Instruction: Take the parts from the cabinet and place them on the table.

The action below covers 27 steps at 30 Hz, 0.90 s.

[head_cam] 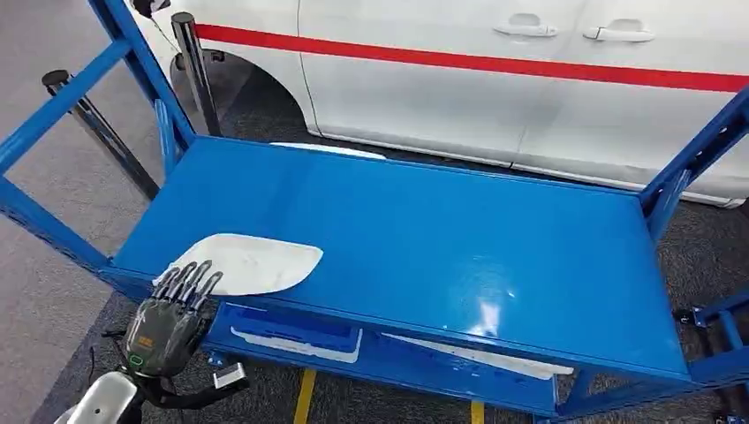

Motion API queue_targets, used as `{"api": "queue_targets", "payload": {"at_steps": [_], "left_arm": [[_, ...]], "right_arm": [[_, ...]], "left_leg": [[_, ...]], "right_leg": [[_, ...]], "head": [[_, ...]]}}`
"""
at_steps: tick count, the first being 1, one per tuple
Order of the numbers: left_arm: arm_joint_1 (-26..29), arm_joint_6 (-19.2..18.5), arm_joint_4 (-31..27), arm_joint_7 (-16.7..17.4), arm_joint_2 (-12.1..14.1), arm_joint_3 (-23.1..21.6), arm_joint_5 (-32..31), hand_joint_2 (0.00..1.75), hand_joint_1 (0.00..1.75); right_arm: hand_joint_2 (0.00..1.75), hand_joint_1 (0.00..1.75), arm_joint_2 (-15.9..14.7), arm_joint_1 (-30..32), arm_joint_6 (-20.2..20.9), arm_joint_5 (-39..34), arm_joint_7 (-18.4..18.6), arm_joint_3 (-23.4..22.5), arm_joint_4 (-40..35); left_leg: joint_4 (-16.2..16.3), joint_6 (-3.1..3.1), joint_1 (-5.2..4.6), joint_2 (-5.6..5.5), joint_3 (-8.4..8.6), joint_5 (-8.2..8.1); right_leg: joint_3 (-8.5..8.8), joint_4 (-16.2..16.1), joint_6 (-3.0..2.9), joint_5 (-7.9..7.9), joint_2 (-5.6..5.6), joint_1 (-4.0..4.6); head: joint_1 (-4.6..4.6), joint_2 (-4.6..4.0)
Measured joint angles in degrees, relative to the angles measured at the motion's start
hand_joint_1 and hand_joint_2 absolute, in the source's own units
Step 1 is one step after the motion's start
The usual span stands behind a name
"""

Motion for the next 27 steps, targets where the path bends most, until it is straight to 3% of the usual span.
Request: {"api": "queue_targets", "payload": {"at_steps": [2, 3, 4, 5, 6, 8, 10, 13, 15, 18, 19, 20, 21, 23, 24, 25, 27], "left_arm": [[-0.05, -0.04, 0.02, 0.07, 0.11, 0.00, 0.09, 1.75, 0.00], [0.07, -0.07, 0.17, 0.07, 0.11, 0.00, 0.13, 1.75, 0.00], [0.13, -0.09, 0.33, 0.13, 0.11, 0.00, 0.24, 1.75, 0.00], [0.13, -0.09, 0.53, 0.22, 0.15, 0.00, 0.35, 1.75, 0.00], [0.11, -0.11, 0.66, 0.31, 0.26, 0.00, 0.53, 1.75, 0.00], [-0.01, -0.44, 0.83, 0.28, 0.66, 0.31, 1.40, 1.75, 0.00], [-0.31, -1.42, 1.05, -0.52, 1.24, 0.85, 3.58, 1.75, 0.00], [-0.32, -2.25, 1.38, -1.46, 2.16, 1.66, 5.35, 1.75, 0.00], [-0.44, -2.51, 1.40, -1.84, 2.45, 1.92, 6.10, 1.75, 0.00], [-0.51, -4.09, 1.68, -3.59, 3.00, 3.02, 10.28, 1.75, 0.00], [-0.54, -4.83, 1.90, -4.88, 3.37, 3.59, 12.73, 1.75, 0.00], [-0.52, -5.45, 2.10, -6.06, 3.74, 4.18, 14.74, 1.75, 0.00], [-0.53, -6.01, 2.51, -7.82, 4.22, 4.91, 17.41, 1.75, 0.00], [-0.56, -6.45, 3.26, -10.78, 5.12, 6.56, 20.38, 1.75, 0.00], [-0.65, -6.60, 3.70, -12.29, 5.58, 7.46, 21.12, 1.75, 0.00], [-0.90, -6.71, 4.40, -13.40, 5.95, 8.22, 21.35, 1.75, 0.00], [-1.41, -6.91, 5.75, -14.60, 6.65, 9.16, 21.35, 1.75, 0.00]], "right_arm": [[0.00, 0.00, -0.04, 0.02, 0.09, 0.02, 0.00, 0.00, 0.00], [0.00, 0.00, -0.04, 0.06, 0.09, 0.07, 0.00, 0.00, 0.00], [0.00, 0.00, -0.04, 0.05, 0.09, 0.13, 0.00, 0.00, 0.00], [0.00, 0.00, -0.04, 0.06, 0.09, 0.20, 0.00, 0.00, 0.00], [0.00, 0.00, -0.02, 0.05, 0.09, 0.24, 0.00, 0.00, 0.00], [0.00, 0.00, -0.02, 0.02, 0.09, 0.48, -0.02, 0.00, 0.00], [0.00, 0.00, -0.02, 0.01, 0.09, 0.68, -0.02, 0.00, 0.00], [0.00, 0.00, -0.02, 0.02, 0.26, 0.72, -0.04, 0.00, 0.00], [0.00, 0.00, -0.11, -0.01, 0.28, 0.77, -0.09, 0.00, 0.00], [0.00, 0.00, -0.11, -0.01, 0.61, 0.94, -0.37, 0.00, 0.00], [0.00, 0.00, -0.09, 0.02, 0.66, 1.07, -0.39, 0.02, 0.00], [0.00, 0.00, -0.09, 0.03, 0.77, 1.12, -0.42, 0.00, 0.00], [0.00, 0.00, -0.11, 0.01, 0.79, 1.33, -0.48, 0.00, 0.00], [0.00, 0.00, -0.31, -0.09, 0.92, 1.77, -0.52, 0.02, 0.00], [0.00, 0.00, -0.39, -0.09, 1.14, 1.95, -0.55, 0.02, 0.00], [0.00, 0.00, -0.42, -0.12, 1.33, 2.12, -0.55, 0.02, 0.00], [0.00, 0.00, -0.42, -0.18, 1.60, 2.36, -0.72, 0.07, 0.00]], "left_leg": [[6.56, -0.22, 0.02, 0.00, -3.05, -3.78], [12.15, -0.40, 0.04, 0.01, -5.73, -5.96], [14.53, -0.51, 0.05, 0.01, -6.95, -6.26], [14.34, -0.55, 0.05, 0.01, -6.97, -5.36], [12.02, -0.53, 0.05, 0.02, -5.99, -3.40], [2.63, -0.33, 0.05, 0.07, -1.57, 1.86], [-1.16, 0.25, -0.33, 0.03, 0.03, 1.49], [-0.93, 1.12, -0.49, -0.11, -0.28, 1.66], [-1.65, 1.85, 0.05, -0.01, 0.08, 2.15], [-1.65, 2.24, 0.01, 0.19, -0.04, 2.12], [-1.63, 2.24, -0.02, 0.21, -0.05, 2.11], [-1.63, 2.23, -0.02, 0.21, 0.01, 2.10], [-1.62, 2.23, -0.02, 0.18, 0.07, 2.08], [-1.62, 2.03, 0.02, 0.12, 0.35, 1.94], [-1.62, 1.85, 0.03, 0.11, 0.45, 1.83], [-1.32, 1.43, -0.36, 0.04, 0.26, 1.64], [-1.58, 0.69, -0.19, -0.01, 0.22, 1.85]], "right_leg": [[-0.09, 0.04, -0.25, -0.04, -0.12, 0.07], [-0.10, 0.06, -0.34, -0.10, -0.16, 0.22], [-0.11, 0.16, -0.43, -0.16, -0.15, 0.29], [-0.09, 0.29, -0.49, -0.23, -0.14, 0.32], [-0.09, 0.51, -0.52, -0.38, -0.12, 0.32], [0.00, 1.10, -0.31, -0.85, -0.07, 0.27], [-0.38, 1.83, 0.24, -1.24, -0.03, 0.69], [-0.36, 1.42, 0.91, -0.96, -0.08, 0.51], [-0.83, 2.95, 1.44, -2.33, -0.03, 0.51], [-6.51, 14.86, 1.97, -8.39, -0.07, 0.22], [-8.27, 18.27, 2.07, -9.16, -0.07, 0.10], [-8.58, 18.69, 2.10, -8.53, -0.07, 0.01], [-7.74, 16.67, 2.07, -6.71, -0.08, -0.05], [-3.18, 7.31, 1.71, -1.57, -0.09, -0.12], [-1.07, 2.57, 1.40, -0.56, -0.07, -0.07], [-0.66, 1.49, 1.30, -1.06, -0.01, 0.34], [-0.88, 1.66, 0.90, -0.91, 0.05, 0.41]], "head": [[-0.02, 0.00], [0.00, 0.00], [-0.02, 0.00], [0.00, 0.00], [-0.02, 0.00], [-0.02, 0.00], [-0.02, 0.00], [-0.02, 0.00], [0.02, 0.00], [0.02, 0.00], [0.07, 0.00], [0.02, 0.00], [0.07, 0.00], [0.07, 0.00], [0.07, 0.00], [0.05, 0.00], [0.02, 0.00]]}}
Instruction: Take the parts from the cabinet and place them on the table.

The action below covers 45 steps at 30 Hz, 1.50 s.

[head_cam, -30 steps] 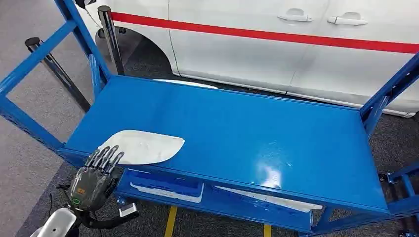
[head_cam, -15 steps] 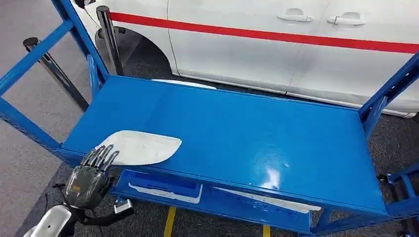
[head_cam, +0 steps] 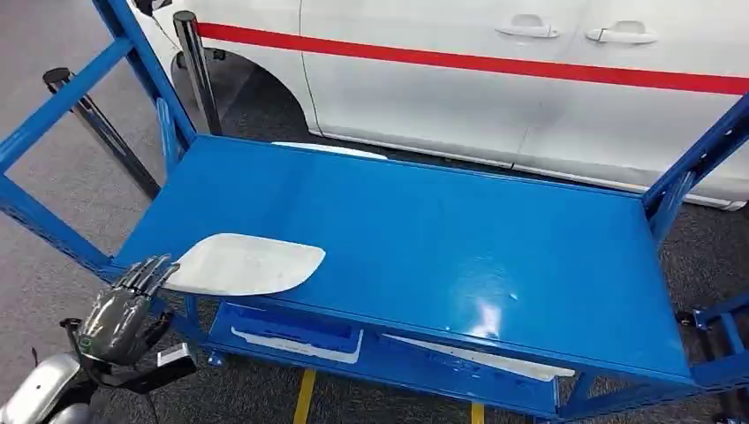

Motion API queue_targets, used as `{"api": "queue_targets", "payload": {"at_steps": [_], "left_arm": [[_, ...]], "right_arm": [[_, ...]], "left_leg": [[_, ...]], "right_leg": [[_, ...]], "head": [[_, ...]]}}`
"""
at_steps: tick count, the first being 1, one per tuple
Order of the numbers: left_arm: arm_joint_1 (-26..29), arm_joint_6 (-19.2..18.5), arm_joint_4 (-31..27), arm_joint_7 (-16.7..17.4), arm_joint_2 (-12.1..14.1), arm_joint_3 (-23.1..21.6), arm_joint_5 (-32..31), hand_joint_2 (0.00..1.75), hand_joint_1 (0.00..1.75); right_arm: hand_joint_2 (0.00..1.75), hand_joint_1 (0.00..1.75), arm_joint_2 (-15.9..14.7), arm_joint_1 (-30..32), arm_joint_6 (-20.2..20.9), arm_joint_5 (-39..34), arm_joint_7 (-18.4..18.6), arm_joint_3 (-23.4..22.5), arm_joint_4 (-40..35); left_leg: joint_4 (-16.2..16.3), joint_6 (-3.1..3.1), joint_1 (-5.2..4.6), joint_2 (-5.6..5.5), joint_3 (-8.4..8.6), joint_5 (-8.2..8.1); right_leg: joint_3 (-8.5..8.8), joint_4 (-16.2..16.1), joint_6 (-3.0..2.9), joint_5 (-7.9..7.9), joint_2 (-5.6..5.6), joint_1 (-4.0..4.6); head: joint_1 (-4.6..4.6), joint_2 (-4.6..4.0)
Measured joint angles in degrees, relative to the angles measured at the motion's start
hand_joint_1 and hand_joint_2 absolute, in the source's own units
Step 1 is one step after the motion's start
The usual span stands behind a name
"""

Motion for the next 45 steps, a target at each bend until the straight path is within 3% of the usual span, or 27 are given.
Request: {"api": "queue_targets", "payload": {"at_steps": [3, 5, 6, 7, 8, 9, 12, 13, 16, 18, 20, 22, 23, 24, 25, 27, 28, 29, 32, 34, 37, 38, 39, 40, 41, 43, 45], "left_arm": [[-0.66, -0.07, 1.16, -0.83, 0.33, 0.72, -0.07, 1.75, 0.00], [-1.52, -0.28, 1.98, -0.87, 0.44, 0.94, -0.13, 1.75, 0.00], [-1.80, -0.54, 2.44, -0.89, 0.41, 0.94, -0.17, 1.75, 0.75], [-1.88, -0.74, 2.86, -0.89, 0.37, 0.94, -0.22, 1.75, 0.75], [-2.03, -0.85, 3.34, -0.89, 0.35, 0.92, -0.31, 1.75, 1.41], [-2.32, -0.87, 3.87, -0.89, 0.24, 0.87, -0.61, 1.75, 1.47], [-3.19, -0.83, 4.78, -0.83, 0.11, 0.87, -1.44, 1.75, 1.47], [-3.42, -0.83, 5.07, -0.78, 0.11, 0.83, -1.59, 1.75, 1.47], [-3.52, -0.76, 5.57, -0.61, 0.00, 0.61, -2.01, 1.75, 1.47], [-3.57, -0.74, 5.79, -0.57, -0.09, 0.35, -2.10, 1.75, 1.48], [-3.81, -0.70, 5.83, -0.57, -0.15, 0.22, -2.12, 1.75, 1.54], [-3.81, -0.70, 6.01, -0.52, -0.33, 0.11, -2.12, 1.75, 1.50], [-3.81, -0.70, 6.10, -0.50, -0.39, 0.04, -2.14, 1.75, 1.48], [-3.78, -0.70, 6.18, -0.50, -0.48, -0.02, -2.23, 1.75, 1.48], [-3.72, -0.70, 6.29, -0.50, -0.59, -0.18, -2.45, 1.75, 1.48], [-3.60, -0.70, 6.31, -0.46, -0.68, -0.48, -2.73, 1.75, 1.52], [-3.55, -0.70, 6.31, -0.41, -0.68, -0.61, -2.93, 1.75, 1.52], [-3.49, -0.68, 6.31, -0.35, -0.68, -0.66, -2.99, 1.75, 1.52], [-3.39, -0.61, 6.38, -0.33, -0.70, -1.14, -3.35, 1.75, 1.57], [-3.23, -0.24, 6.40, 0.20, -0.70, -1.60, -4.26, 1.75, 1.59], [-2.96, 1.20, 6.44, 1.05, -0.74, -2.19, -6.05, 1.75, 1.55], [-2.67, 1.93, 6.44, 1.34, -0.79, -2.41, -6.62, 1.75, 1.55], [-2.48, 2.43, 6.40, 1.60, -0.83, -2.60, -7.06, 1.75, 1.50], [-2.30, 2.91, 6.23, 1.79, -0.85, -2.82, -7.59, 1.75, 1.54], [-2.04, 3.57, 5.72, 2.01, -0.85, -2.98, -8.16, 1.75, 1.52], [-1.58, 5.27, 3.82, 2.28, -0.85, -3.17, -9.49, 1.75, 1.57], [-1.47, 6.93, 1.54, 2.78, -0.88, -3.26, -10.91, 1.75, 1.57]], "right_arm": [[0.00, 0.00, 0.00, -0.14, 0.02, 0.28, -0.33, 0.00, 0.00], [0.00, 0.00, -0.07, -0.12, 0.02, 0.39, -0.33, 0.02, 0.00], [0.00, 0.00, -0.07, -0.13, 0.02, 0.52, -0.35, 0.02, 0.00], [0.00, 0.00, -0.07, -0.14, 0.02, 0.52, -0.37, 0.02, 0.00], [0.00, 0.00, -0.07, -0.13, 0.02, 0.55, -0.37, 0.02, 0.00], [0.00, 0.00, -0.07, -0.13, 0.02, 0.55, -0.41, 0.02, 0.00], [0.00, 0.00, -0.07, -0.26, 0.02, 0.61, -0.41, 0.04, 0.00], [0.00, 0.00, -0.07, -0.27, 0.02, 0.63, -0.41, 0.04, 0.00], [0.00, 0.00, -0.07, -0.26, 0.02, 0.70, -0.41, 0.04, 0.00], [0.00, 0.00, -0.11, -0.35, 0.02, 0.70, -0.41, 0.04, -0.02], [0.00, 0.00, -0.15, -0.35, 0.02, 0.70, -0.39, 0.04, -0.02], [0.00, 0.00, -0.13, -0.33, 0.02, 0.70, -0.39, 0.04, -0.02], [0.00, 0.00, -0.13, -0.29, 0.04, 0.70, -0.39, 0.04, -0.02], [0.00, 0.00, -0.13, -0.29, 0.04, 0.70, -0.41, 0.04, -0.02], [0.00, 0.00, -0.15, -0.29, 0.04, 0.72, -0.41, 0.04, -0.02], [0.00, 0.00, -0.24, -0.33, 0.04, 0.74, -0.44, 0.04, -0.02], [0.00, 0.00, -0.28, -0.32, 0.04, 0.76, -0.50, 0.04, -0.02], [0.00, 0.00, -0.28, -0.30, 0.09, 0.79, -0.52, 0.04, -0.02], [0.00, 0.00, -0.28, -0.31, 0.09, 0.96, -0.79, 0.04, -0.02], [0.00, 0.00, -0.26, -0.35, 0.11, 1.07, -0.87, 0.02, -0.02], [0.00, 0.00, -0.28, -0.26, 0.02, 1.11, -0.92, 0.02, -0.02], [0.00, 0.00, -0.28, -0.22, 0.02, 1.11, -0.94, 0.02, -0.02], [0.00, 0.00, -0.28, -0.22, 0.02, 1.11, -0.94, 0.02, -0.02], [0.00, 0.00, -0.26, -0.22, 0.02, 1.11, -0.94, 0.02, -0.02], [0.00, 0.00, -0.26, -0.23, 0.02, 1.09, -0.94, 0.02, -0.02], [0.00, 0.00, -0.22, -0.24, -0.09, 0.87, -0.94, 0.02, -0.02], [0.00, 0.00, -0.20, -0.22, -0.15, 0.65, -0.94, 0.00, -0.02]], "left_leg": [[0.84, -1.00, 0.35, 0.06, -0.22, -0.82], [6.99, -1.24, 0.39, 0.05, -3.06, -4.77], [11.85, -1.42, 0.42, 0.06, -5.33, -6.92], [15.53, -1.53, 0.44, 0.06, -7.12, -7.98], [16.76, -1.59, 0.45, 0.06, -7.77, -7.72], [15.36, -1.54, 0.45, 0.06, -7.22, -6.06], [2.07, -0.96, 0.44, 0.09, -1.05, 0.81], [0.50, -0.85, 0.03, 0.05, -0.38, -0.09], [0.32, 0.00, -0.24, -0.03, -0.50, 0.22], [-0.64, 0.87, 0.39, 0.15, -0.05, 0.82], [-0.78, 1.40, 0.35, 0.21, -0.05, 0.87], [-0.75, 1.44, 0.30, 0.36, -0.15, 0.86], [-0.73, 1.46, 0.30, 0.38, -0.18, 0.85], [-0.71, 1.45, 0.30, 0.38, -0.16, 0.84], [-0.63, 1.40, 0.32, 0.34, -0.15, 0.79], [-0.32, 1.09, 0.43, 0.21, -0.10, 0.60], [-0.15, 0.84, 0.47, 0.18, -0.10, 0.43], [0.12, 0.43, 0.09, 0.13, -0.32, 0.25], [-0.40, -0.74, 0.36, 0.09, -0.15, 0.52], [0.51, -1.27, 0.54, 0.10, -0.43, -0.36], [11.94, -1.59, 0.56, 0.14, -5.61, -6.82], [15.77, -1.60, 0.56, 0.14, -7.43, -8.06], [17.22, -1.55, 0.55, 0.13, -8.14, -7.92], [16.12, -1.40, 0.55, 0.14, -7.68, -6.55], [12.65, -1.14, 0.53, 0.13, -6.06, -4.16], [2.62, -0.36, 0.34, 0.14, -1.31, 0.87], [0.10, -0.09, -0.11, 0.10, -0.32, 0.16]], "right_leg": [[0.53, -1.06, -1.19, 0.70, -0.08, -0.21], [0.45, -1.14, -1.54, 0.80, -0.21, -0.19], [0.42, -1.12, -1.61, 0.78, -0.25, -0.06], [0.38, -1.05, -1.71, 0.73, -0.24, 0.08], [0.38, -0.97, -1.78, 0.68, -0.19, 0.16], [0.44, -0.85, -1.85, 0.59, -0.18, 0.22], [0.70, -0.55, -1.60, 0.25, -0.14, 0.31], [0.53, -0.30, -1.34, 0.10, -0.12, 0.70], [0.37, -0.49, -0.65, 0.39, -0.04, 0.44], [0.40, 0.17, 0.04, -0.27, -0.06, 0.41], [-2.14, 5.58, 0.53, -3.87, -0.02, 0.26], [-6.48, 14.44, 0.88, -7.73, -0.03, -0.06], [-7.76, 16.91, 0.99, -8.20, -0.03, -0.22], [-7.91, 17.07, 1.09, -7.67, -0.04, -0.36], [-6.60, 14.17, 1.14, -5.32, -0.09, -0.56], [-1.82, 4.63, 1.02, -0.40, -0.12, -0.80], [-0.02, 0.54, 0.90, 0.22, -0.10, -0.86], [0.12, 0.08, 0.80, -0.21, -0.05, -0.58], [-0.05, 0.03, -0.19, 0.06, 0.08, -0.15], [0.25, -0.74, -1.02, 0.60, -0.04, -0.53], [0.20, -0.81, -1.51, 0.57, -0.13, -0.25], [0.18, -0.78, -1.61, 0.52, -0.12, -0.06], [0.24, -0.75, -1.68, 0.47, -0.10, 0.11], [0.36, -0.72, -1.75, 0.41, -0.08, 0.24], [0.52, -0.70, -1.82, 0.33, -0.07, 0.34], [0.89, -0.70, -1.70, 0.09, -0.04, 0.44], [0.48, -0.40, -1.34, 0.01, -0.06, 0.78]], "head": [[-0.02, 0.00], [-0.04, 0.00], [-0.04, 0.00], [-0.04, 0.00], [-0.04, 0.00], [-0.04, 0.00], [-0.04, 0.00], [-0.04, 0.00], [0.00, 0.00], [-0.02, 0.00], [0.02, 0.00], [0.00, 0.00], [0.04, 0.00], [0.00, 0.00], [0.02, 0.00], [0.02, 0.00], [0.04, 0.00], [0.02, 0.00], [0.00, 0.00], [-0.02, 0.00], [-0.09, 0.00], [-0.07, 0.00], [-0.09, 0.00], [-0.07, 0.00], [-0.09, 0.00], [-0.07, 0.00], [-0.07, 0.00]]}}
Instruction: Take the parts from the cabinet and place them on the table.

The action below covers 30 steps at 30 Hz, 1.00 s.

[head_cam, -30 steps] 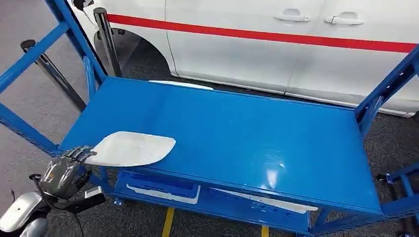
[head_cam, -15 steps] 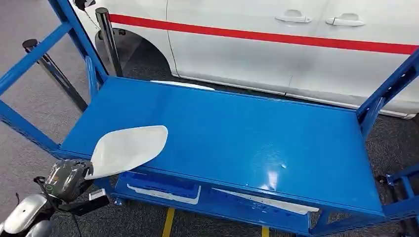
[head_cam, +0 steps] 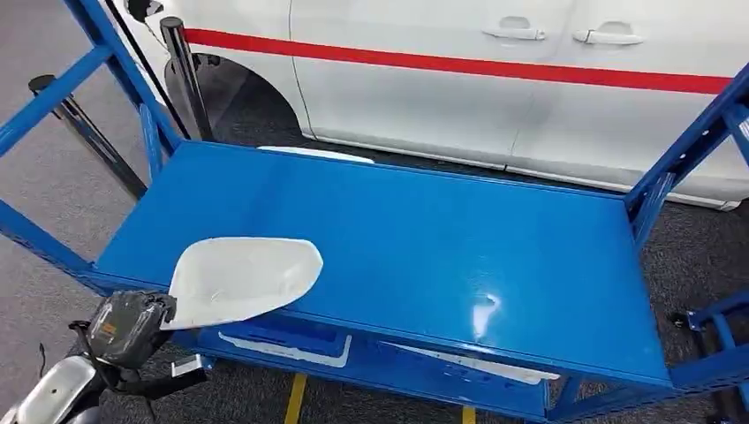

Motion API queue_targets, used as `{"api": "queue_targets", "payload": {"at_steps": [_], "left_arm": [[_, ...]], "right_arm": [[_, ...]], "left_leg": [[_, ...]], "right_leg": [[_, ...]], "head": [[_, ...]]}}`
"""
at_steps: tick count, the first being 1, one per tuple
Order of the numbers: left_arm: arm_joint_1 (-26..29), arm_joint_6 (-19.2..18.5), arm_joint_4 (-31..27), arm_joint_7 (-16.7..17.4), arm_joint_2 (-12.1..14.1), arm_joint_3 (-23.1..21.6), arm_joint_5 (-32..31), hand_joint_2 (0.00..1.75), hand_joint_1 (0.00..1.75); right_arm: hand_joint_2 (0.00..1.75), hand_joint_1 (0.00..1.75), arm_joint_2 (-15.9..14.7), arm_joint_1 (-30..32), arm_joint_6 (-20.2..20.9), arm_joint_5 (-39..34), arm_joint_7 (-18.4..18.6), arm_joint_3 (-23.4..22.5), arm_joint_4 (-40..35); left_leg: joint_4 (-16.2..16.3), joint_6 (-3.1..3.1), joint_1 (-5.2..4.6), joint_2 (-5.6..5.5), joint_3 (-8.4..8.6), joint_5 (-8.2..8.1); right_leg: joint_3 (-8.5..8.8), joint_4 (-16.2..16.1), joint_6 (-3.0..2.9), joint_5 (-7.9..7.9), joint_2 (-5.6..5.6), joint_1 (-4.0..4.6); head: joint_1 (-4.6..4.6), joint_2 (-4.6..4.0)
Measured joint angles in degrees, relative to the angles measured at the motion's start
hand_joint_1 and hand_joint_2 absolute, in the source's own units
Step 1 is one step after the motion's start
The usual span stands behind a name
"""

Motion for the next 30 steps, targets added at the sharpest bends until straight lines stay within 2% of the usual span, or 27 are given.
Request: {"api": "queue_targets", "payload": {"at_steps": [2, 3, 4, 5, 6, 8, 9, 10, 11, 13, 14, 15, 17, 18, 19, 20, 21, 23, 24, 25, 26, 28, 29, 30], "left_arm": [[0.57, 1.74, -2.48, 0.33, -0.02, -0.07, -1.65, 1.75, 1.62], [0.85, 2.51, -3.54, 0.46, -0.04, -0.07, -2.38, 1.75, 1.66], [1.12, 3.36, -4.80, 0.61, -0.15, -0.07, -3.29, 1.75, 1.66], [1.25, 4.31, -5.92, 0.68, -0.22, -0.07, -3.93, 1.75, 1.64], [1.35, 5.30, -7.07, 0.85, -0.33, -0.07, -4.46, 1.75, 1.66], [2.01, 7.04, -8.85, 0.87, -0.72, -0.04, -5.02, 1.75, 1.68], [2.40, 7.86, -9.76, 0.85, -0.94, -0.07, -5.39, 1.75, 1.73], [2.82, 8.59, -10.53, 0.85, -1.25, -0.07, -5.42, 1.75, 1.73], [3.16, 9.27, -11.28, 0.83, -1.57, -0.04, -5.44, 1.75, 1.73], [3.72, 10.29, -12.84, 0.74, -2.03, -0.04, -5.59, 1.75, 1.73], [3.98, 10.58, -13.42, 0.74, -2.21, -0.02, -5.57, 1.75, 1.73], [4.06, 10.71, -13.91, 0.74, -2.36, 0.00, -5.53, 1.75, 1.75], [4.22, 10.77, -14.53, 0.74, -2.56, 0.04, -5.55, 1.75, 1.75], [4.29, 10.86, -14.81, 0.72, -2.67, 0.04, -5.51, 1.75, 1.75], [4.37, 11.05, -15.12, 0.57, -2.77, 0.11, -5.31, 1.75, 1.75], [4.44, 11.36, -15.31, 0.33, -2.91, 0.15, -5.09, 1.75, 1.75], [4.45, 11.75, -15.53, 0.05, -2.97, 0.17, -4.72, 1.75, 1.75], [4.77, 11.91, -15.84, -0.41, -3.21, 0.09, -4.19, 1.75, 1.75], [4.99, 11.93, -15.91, -0.61, -3.41, 0.00, -4.17, 1.75, 1.75], [5.13, 11.97, -15.93, -0.74, -3.56, -0.15, -4.08, 1.75, 1.75], [5.16, 12.00, -15.95, -0.83, -3.76, -0.24, -3.91, 1.75, 1.75], [5.14, 12.00, -16.15, -1.14, -4.09, -0.35, -2.42, 1.75, 1.75], [5.10, 11.95, -16.30, -1.64, -4.18, -0.39, -1.04, 1.75, 1.75], [5.02, 11.89, -16.34, -2.23, -4.31, -0.52, 0.37, 1.75, 1.75]], "right_arm": [[0.00, 0.00, 0.04, 0.00, -0.02, -0.11, -0.02, -0.02, 0.00], [0.00, 0.00, 0.04, -0.02, -0.09, -0.13, -0.07, -0.04, 0.00], [0.00, 0.00, 0.04, -0.03, -0.17, -0.13, -0.11, -0.07, 0.00], [0.00, 0.00, 0.04, 0.01, -0.26, -0.13, -0.18, -0.07, 0.00], [0.00, 0.00, 0.04, 0.03, -0.35, -0.13, -0.26, -0.09, 0.00], [0.00, 0.00, 0.09, 0.10, -0.61, -0.15, -0.61, -0.13, 0.00], [0.00, 0.00, 0.20, 0.17, -0.72, -0.15, -0.70, -0.15, 0.00], [0.00, 0.00, 0.24, 0.19, -0.83, -0.15, -0.74, -0.20, 0.00], [0.00, 0.00, 0.24, 0.19, -0.85, -0.15, -0.74, -0.28, 0.00], [0.00, 0.00, 0.24, 0.25, -0.92, -0.15, -0.77, -0.52, 0.00], [0.00, 0.00, 0.24, 0.31, -0.92, -0.15, -0.77, -0.55, 0.00], [0.00, 0.00, 0.24, 0.30, -0.92, -0.15, -0.77, -0.57, 0.00], [0.00, 0.00, 0.24, 0.28, -0.92, -0.15, -0.85, -0.57, 0.00], [0.00, 0.00, 0.26, 0.29, -0.92, -0.15, -0.85, -0.59, 0.00], [0.00, 0.00, 0.33, 0.29, -0.92, -0.15, -0.85, -0.59, 0.00], [0.00, 0.00, 0.33, 0.29, -0.94, -0.15, -0.90, -0.59, 0.00], [0.00, 0.00, 0.31, 0.29, -0.98, -0.15, -0.90, -0.61, 0.00], [0.00, 0.00, 0.31, 0.38, -1.01, -0.13, -0.90, -0.61, 0.00], [0.00, 0.00, 0.33, 0.38, -1.01, -0.13, -0.90, -0.61, 0.02], [0.00, 0.00, 0.33, 0.39, -1.01, -0.13, -0.90, -0.61, 0.00], [0.00, 0.00, 0.33, 0.39, -1.01, -0.13, -0.90, -0.61, 0.02], [0.00, 0.00, 0.42, 0.37, -1.01, -0.11, -0.90, -0.63, 0.00], [0.00, 0.00, 0.46, 0.39, -1.01, -0.09, -0.90, -0.68, 0.00], [0.00, 0.00, 0.46, 0.36, -1.01, -0.02, -0.90, -0.74, 0.00]], "left_leg": [[0.03, 0.32, -0.26, -0.04, -0.15, -0.02], [-0.42, 0.70, -0.14, -0.04, -0.02, 0.20], [-1.05, 1.18, 0.40, 0.15, 0.40, 0.59], [-1.22, 1.42, 0.34, 0.12, 0.52, 0.63], [-1.21, 1.70, 0.33, 0.18, 0.48, 0.62], [-1.17, 1.81, 0.23, 0.30, 0.48, 0.54], [-1.13, 1.82, 0.22, 0.32, 0.48, 0.50], [-1.09, 1.78, 0.22, 0.32, 0.56, 0.44], [-1.02, 1.73, 0.23, 0.28, 0.65, 0.30], [-0.66, 1.35, 0.28, 0.15, 0.93, -0.10], [-0.44, 1.03, 0.16, 0.10, 0.83, -0.34], [-0.03, 0.63, -0.12, 0.03, 0.64, -0.57], [-0.32, 0.12, -0.05, 0.03, 0.69, -0.48], [-0.48, -0.30, 0.10, 0.04, 0.83, -0.41], [-0.16, -0.62, 0.21, 0.06, 0.65, -0.85], [1.10, -0.78, 0.29, 0.07, 0.29, -1.90], [4.33, -0.92, 0.29, 0.06, -1.09, -4.03], [13.20, -1.23, 0.35, 0.08, -5.27, -8.21], [16.47, -1.31, 0.35, 0.08, -6.87, -9.04], [16.96, -1.28, 0.35, 0.08, -7.18, -8.35], [14.73, -1.18, 0.35, 0.08, -6.24, -6.39], [5.67, -0.82, 0.34, 0.08, -1.93, -1.29], [1.23, -0.53, 0.32, 0.11, 0.05, -0.09], [-0.20, -0.45, -0.12, 0.07, 0.68, -0.70]], "right_leg": [[0.01, -0.24, 0.55, 0.12, -0.01, -0.27], [0.13, -0.30, 0.89, 0.09, 0.00, -0.22], [0.14, 0.17, 1.31, -0.43, 0.00, -0.19], [-0.52, 1.96, 1.66, -1.76, 0.03, -0.29], [-2.23, 5.47, 1.86, -3.91, 0.03, -0.43], [-6.75, 14.52, 2.27, -7.86, 0.01, -0.81], [-8.15, 17.05, 2.44, -8.16, 0.01, -1.00], [-8.15, 16.74, 2.56, -7.12, 0.00, -1.16], [-7.01, 14.12, 2.61, -5.05, -0.03, -1.30], [-2.05, 3.88, 2.41, 0.42, -0.05, -1.53], [-0.76, 0.99, 2.17, 0.23, 0.01, -1.50], [-0.82, 0.45, 1.95, 0.24, 0.02, -1.16], [-0.92, 0.60, 1.60, 0.22, 0.12, -1.08], [-0.88, 0.46, 1.19, 0.32, 0.17, -0.99], [-0.66, -0.10, 0.66, 0.66, 0.08, -1.37], [-0.55, -0.20, 0.53, 0.71, 0.02, -1.37], [-0.60, -0.20, 0.11, 0.66, -0.06, -1.37], [-0.67, -0.16, -0.02, 0.59, -0.13, -1.16], [-0.68, -0.12, -0.08, 0.56, -0.13, -1.05], [-0.60, -0.10, -0.11, 0.53, -0.11, -0.98], [-0.52, -0.08, -0.13, 0.50, -0.10, -0.95], [-0.22, -0.01, -0.03, 0.36, -0.03, -0.93], [-0.12, 0.01, 0.11, 0.23, -0.03, -0.93], [-0.28, 0.29, 0.35, 0.11, 0.01, -0.52]], "head": [[0.02, 0.00], [0.00, 0.00], [0.06, 0.00], [0.07, 0.00], [0.07, 0.00], [0.07, 0.00], [0.07, 0.00], [0.07, 0.00], [0.07, 0.00], [0.07, 0.00], [0.09, 0.00], [0.00, 0.00], [0.04, 0.00], [0.09, 0.00], [0.02, 0.00], [0.05, 0.00], [0.00, 0.00], [0.02, 0.00], [0.00, 0.00], [0.02, 0.00], [0.00, 0.00], [0.00, 0.00], [0.02, 0.00], [0.00, 0.00]]}}
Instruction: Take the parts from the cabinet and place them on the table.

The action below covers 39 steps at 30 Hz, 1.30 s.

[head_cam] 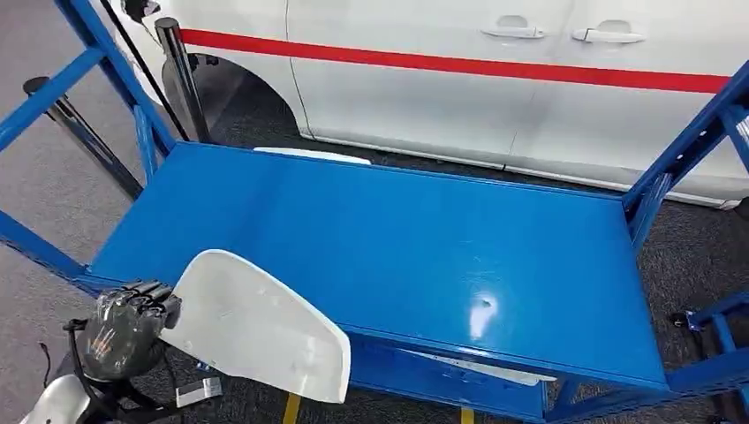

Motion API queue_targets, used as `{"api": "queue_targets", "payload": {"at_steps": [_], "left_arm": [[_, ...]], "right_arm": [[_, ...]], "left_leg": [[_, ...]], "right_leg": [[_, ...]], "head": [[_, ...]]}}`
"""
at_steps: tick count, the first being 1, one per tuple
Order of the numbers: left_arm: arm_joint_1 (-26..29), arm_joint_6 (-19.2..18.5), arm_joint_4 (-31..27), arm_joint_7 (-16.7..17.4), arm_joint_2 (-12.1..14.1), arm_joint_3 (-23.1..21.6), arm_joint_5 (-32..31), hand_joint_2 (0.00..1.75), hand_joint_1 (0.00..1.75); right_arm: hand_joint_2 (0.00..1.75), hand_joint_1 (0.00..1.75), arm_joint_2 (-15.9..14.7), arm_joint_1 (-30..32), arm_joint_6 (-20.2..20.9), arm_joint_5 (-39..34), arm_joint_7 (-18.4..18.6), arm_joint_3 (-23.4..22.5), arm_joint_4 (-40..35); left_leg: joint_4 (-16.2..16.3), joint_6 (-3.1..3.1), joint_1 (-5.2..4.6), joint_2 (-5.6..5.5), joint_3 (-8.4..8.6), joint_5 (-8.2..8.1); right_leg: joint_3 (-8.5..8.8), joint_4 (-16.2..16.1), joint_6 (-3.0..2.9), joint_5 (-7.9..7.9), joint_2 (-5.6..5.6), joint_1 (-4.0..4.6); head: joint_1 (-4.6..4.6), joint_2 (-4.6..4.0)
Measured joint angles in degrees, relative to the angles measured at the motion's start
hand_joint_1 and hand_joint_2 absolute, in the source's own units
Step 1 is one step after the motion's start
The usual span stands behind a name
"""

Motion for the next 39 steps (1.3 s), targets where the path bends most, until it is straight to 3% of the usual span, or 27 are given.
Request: {"api": "queue_targets", "payload": {"at_steps": [3, 5, 6, 8, 9, 10, 11, 14, 15, 19, 21, 24, 25, 26, 27, 29, 30, 31, 33, 35, 37, 39], "left_arm": [[0.09, 0.02, -0.15, -1.71, -0.46, -0.22, 2.94, 1.75, 1.75], [0.08, 0.02, -0.48, -3.61, -1.03, -0.48, 6.13, 1.75, 1.75], [0.01, 0.02, -0.66, -4.36, -1.29, -0.59, 7.67, 1.75, 1.75], [0.03, 0.11, -0.79, -5.38, -2.36, -0.92, 9.80, 1.75, 1.75], [0.03, 0.18, -0.83, -5.73, -2.82, -0.96, 10.31, 1.75, 1.75], [0.05, 0.24, -0.85, -6.08, -3.26, -1.03, 11.00, 1.75, 1.75], [0.11, 0.35, -0.85, -6.47, -3.67, -1.07, 11.70, 1.75, 1.75], [0.14, 1.07, -1.14, -7.41, -4.81, -1.09, 14.03, 1.75, 1.75], [0.17, 1.22, -1.33, -7.65, -5.11, -1.09, 14.65, 1.75, 1.75], [0.28, 1.84, -1.92, -9.71, -6.38, -1.07, 17.84, 1.75, 1.75], [0.49, 2.21, -2.14, -10.40, -6.99, -0.94, 18.56, 1.75, 1.75], [0.94, 2.30, -2.32, -11.48, -7.85, -0.81, 19.81, 1.75, 1.75], [1.11, 2.27, -2.32, -11.74, -8.17, -0.83, 20.20, 1.75, 1.75], [1.22, 2.27, -2.32, -11.94, -8.48, -0.81, 20.58, 1.75, 1.75], [1.22, 2.27, -2.32, -12.20, -8.77, -0.81, 20.79, 1.75, 1.75], [1.23, 2.30, -2.49, -12.46, -9.37, -0.81, 21.42, 1.75, 1.75], [1.19, 2.30, -2.60, -12.59, -9.68, -0.79, 21.97, 1.75, 1.75], [1.21, 2.32, -2.69, -12.66, -10.14, -0.81, 22.34, 1.75, 1.75], [1.55, 2.84, -2.93, -12.99, -11.06, -0.77, 23.42, 1.75, 1.75], [1.88, 3.08, -3.17, -13.64, -12.26, -0.70, 24.67, 1.75, 1.75], [2.02, 3.12, -3.69, -14.91, -14.07, -0.57, 26.71, 1.75, 1.75], [2.25, 3.13, -3.80, -15.67, -15.50, -0.18, 27.68, 1.75, 1.75]], "right_arm": [[0.00, 0.00, 0.09, 0.00, 0.00, 0.15, 0.17, -0.28, 0.00], [0.00, 0.00, 0.09, -0.03, -0.02, 0.28, 0.22, -0.44, 0.00], [0.00, 0.00, 0.09, -0.03, -0.02, 0.42, 0.24, -0.59, 0.00], [0.00, 0.00, 0.09, -0.02, -0.02, 0.54, 0.24, -0.72, 0.00], [0.00, 0.00, 0.13, 0.04, -0.02, 0.57, 0.24, -0.72, 0.00], [0.00, 0.00, 0.20, 0.07, -0.02, 0.57, 0.26, -0.76, 0.00], [0.00, 0.00, 0.22, 0.07, -0.09, 0.59, 0.26, -0.79, 0.00], [0.00, 0.00, 0.20, 0.06, -0.37, 0.68, 0.31, -0.83, 0.00], [0.00, 0.00, 0.20, 0.07, -0.48, 0.70, 0.31, -0.83, 0.02], [0.00, 0.00, 0.24, 0.07, -0.85, 0.72, 0.31, -0.96, 0.00], [0.00, 0.00, 0.31, 0.08, -0.87, 0.74, 0.31, -1.01, 0.00], [0.00, 0.00, 0.31, 0.12, -0.90, 0.76, 0.35, -1.05, 0.02], [0.00, 0.00, 0.31, 0.13, -0.90, 0.76, 0.35, -1.07, 0.00], [0.00, 0.00, 0.31, 0.14, -0.90, 0.76, 0.35, -1.11, 0.02], [0.00, 0.00, 0.33, 0.13, -0.90, 0.76, 0.35, -1.14, 0.02], [0.00, 0.00, 0.39, 0.11, -0.96, 0.76, 0.35, -1.16, 0.00], [0.00, 0.00, 0.42, 0.14, -1.01, 0.76, 0.35, -1.16, 0.02], [0.00, 0.00, 0.44, 0.13, -1.03, 0.77, 0.35, -1.18, 0.00], [0.00, 0.00, 0.44, 0.15, -1.18, 0.76, 0.35, -1.20, 0.00], [0.00, 0.00, 0.48, 0.12, -1.35, 0.76, 0.35, -1.29, 0.00], [0.00, 0.00, 0.48, 0.15, -1.75, 0.77, 0.35, -1.53, 0.00], [0.00, 0.00, 0.48, 0.20, -1.88, 0.74, 0.35, -1.84, 0.00]], "left_leg": [[0.17, 0.75, -0.21, -0.14, -0.15, 0.19], [-0.83, 1.69, 0.36, -0.01, 0.31, 0.84], [-0.88, 2.08, 0.35, 0.07, 0.28, 0.86], [-0.85, 2.29, 0.27, 0.20, 0.19, 0.85], [-0.80, 2.36, 0.25, 0.24, 0.14, 0.80], [-0.72, 2.36, 0.26, 0.23, 0.14, 0.79], [-0.68, 2.38, 0.27, 0.22, 0.18, 0.74], [-0.18, 1.86, 0.33, 0.04, 0.36, 0.33], [0.22, 1.39, -0.05, 0.00, 0.11, 0.02], [0.07, 0.15, 0.19, -0.03, 0.13, 0.02], [2.00, -0.26, 0.38, 0.02, -0.54, -1.71], [14.54, -0.72, 0.44, 0.02, -6.32, -8.11], [17.28, -0.80, 0.44, 0.03, -7.66, -8.71], [17.41, -0.78, 0.44, 0.02, -7.79, -7.90], [14.89, -0.65, 0.44, 0.02, -6.68, -5.83], [5.52, -0.25, 0.43, 0.03, -2.16, -0.63], [1.32, 0.03, 0.40, 0.06, -0.47, 0.27], [0.15, 0.09, -0.01, 0.03, -0.03, -0.20], [0.34, 0.53, -0.15, -0.13, -0.12, -0.05], [-0.35, 1.44, 0.20, -0.18, 0.10, 0.40], [-0.71, 2.19, 0.27, 0.02, 0.30, 0.65], [-0.69, 2.42, 0.18, 0.16, 0.23, 0.66]], "right_leg": [[-0.01, -0.34, 0.83, 0.31, -0.06, -0.28], [-0.18, 0.82, 1.56, -0.66, 0.01, -0.31], [-1.30, 3.17, 1.77, -2.48, -0.03, -0.32], [-5.30, 11.64, 2.10, -6.87, -0.02, -0.56], [-7.29, 15.71, 2.24, -8.29, -0.03, -0.65], [-8.20, 17.53, 2.36, -8.24, -0.03, -0.75], [-7.76, 16.45, 2.42, -6.86, -0.05, -0.85], [-1.01, 2.79, 2.24, 0.33, -0.09, -1.21], [-0.04, 0.49, 2.12, -0.44, -0.04, -0.92], [-0.34, 0.13, 0.85, -0.01, 0.15, -0.69], [-0.06, -0.34, 0.27, 0.30, -0.04, -1.02], [-0.16, -0.31, -0.13, 0.18, -0.18, -0.85], [-0.17, -0.27, -0.17, 0.15, -0.18, -0.76], [-0.09, -0.26, -0.19, 0.13, -0.17, -0.72], [0.02, -0.25, -0.21, 0.09, -0.15, -0.71], [0.41, -0.24, -0.10, -0.07, -0.09, -0.71], [0.48, -0.24, 0.06, -0.18, -0.10, -0.71], [0.28, 0.08, 0.33, -0.34, -0.04, -0.31], [0.09, -0.15, 0.90, -0.08, -0.07, -0.52], [0.33, -0.24, 1.64, -0.16, -0.10, -0.39], [-0.87, 2.95, 2.10, -2.73, -0.09, -0.67], [-5.16, 12.19, 2.40, -7.36, -0.08, -0.79]], "head": [[0.06, 0.00], [0.04, 0.00], [0.13, 0.00], [0.09, 0.00], [0.09, 0.00], [0.09, 0.00], [0.11, 0.00], [0.11, 0.00], [0.11, 0.00], [0.06, 0.00], [0.02, 0.00], [0.00, 0.00], [0.00, 0.00], [0.00, 0.00], [0.00, 0.00], [0.00, 0.00], [0.02, 0.00], [0.00, 0.00], [0.02, 0.00], [0.02, 0.00], [0.06, 0.00], [0.04, 0.00]]}}
